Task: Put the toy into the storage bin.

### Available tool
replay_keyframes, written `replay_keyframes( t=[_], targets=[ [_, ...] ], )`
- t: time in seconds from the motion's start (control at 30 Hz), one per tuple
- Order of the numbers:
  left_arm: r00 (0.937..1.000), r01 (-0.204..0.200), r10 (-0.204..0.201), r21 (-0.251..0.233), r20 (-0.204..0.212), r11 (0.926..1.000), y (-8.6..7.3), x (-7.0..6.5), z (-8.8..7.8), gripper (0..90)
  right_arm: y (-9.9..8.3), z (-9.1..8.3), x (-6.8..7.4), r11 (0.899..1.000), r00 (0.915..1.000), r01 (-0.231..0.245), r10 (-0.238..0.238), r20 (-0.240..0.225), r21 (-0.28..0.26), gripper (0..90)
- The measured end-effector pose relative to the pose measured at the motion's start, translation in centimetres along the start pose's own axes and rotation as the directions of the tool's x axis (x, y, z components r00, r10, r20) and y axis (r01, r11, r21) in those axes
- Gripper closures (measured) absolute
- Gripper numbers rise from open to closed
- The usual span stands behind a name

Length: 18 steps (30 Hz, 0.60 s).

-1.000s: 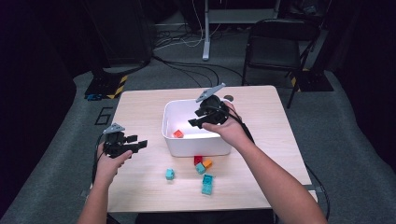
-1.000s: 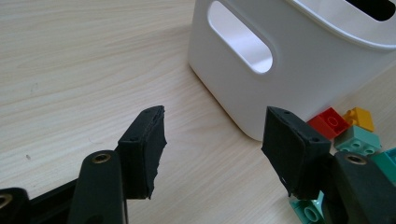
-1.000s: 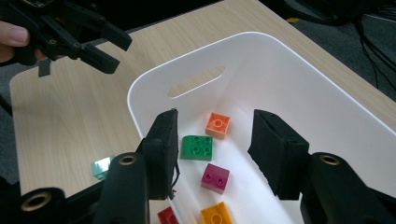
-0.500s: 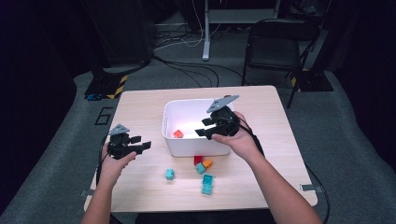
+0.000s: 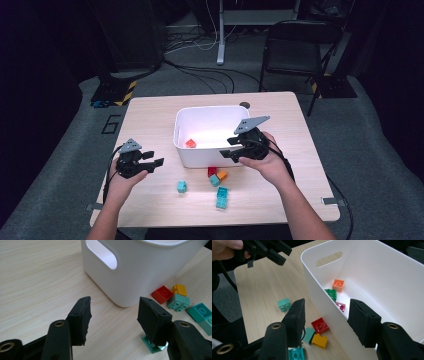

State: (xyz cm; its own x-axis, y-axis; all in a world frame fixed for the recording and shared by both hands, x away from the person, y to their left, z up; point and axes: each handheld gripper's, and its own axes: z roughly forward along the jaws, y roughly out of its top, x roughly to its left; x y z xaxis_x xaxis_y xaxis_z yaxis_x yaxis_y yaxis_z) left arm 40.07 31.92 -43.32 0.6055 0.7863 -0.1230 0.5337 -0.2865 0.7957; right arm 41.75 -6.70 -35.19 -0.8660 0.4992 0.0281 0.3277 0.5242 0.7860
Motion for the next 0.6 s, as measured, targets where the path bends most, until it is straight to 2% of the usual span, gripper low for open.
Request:
replay_keyframes(
  t=[0.3,0.6],
  targets=[
    [0.9994,-0.025,0.024,0.011,0.025,0.9996,-1.4,-1.0,0.3,47.3,-0.8,-1.0,0.5,1.0,1.0,0.006,-0.006,0.001,-0.011,46.2],
    [0.9994,0.019,-0.019,0.007,0.029,0.9998,-2.4,-2.0,0.7,48.7,-1.4,-1.1,0.5,1.0,1.0,-0.009,0.008,-0.005,-0.019,46.0]
  ],
)
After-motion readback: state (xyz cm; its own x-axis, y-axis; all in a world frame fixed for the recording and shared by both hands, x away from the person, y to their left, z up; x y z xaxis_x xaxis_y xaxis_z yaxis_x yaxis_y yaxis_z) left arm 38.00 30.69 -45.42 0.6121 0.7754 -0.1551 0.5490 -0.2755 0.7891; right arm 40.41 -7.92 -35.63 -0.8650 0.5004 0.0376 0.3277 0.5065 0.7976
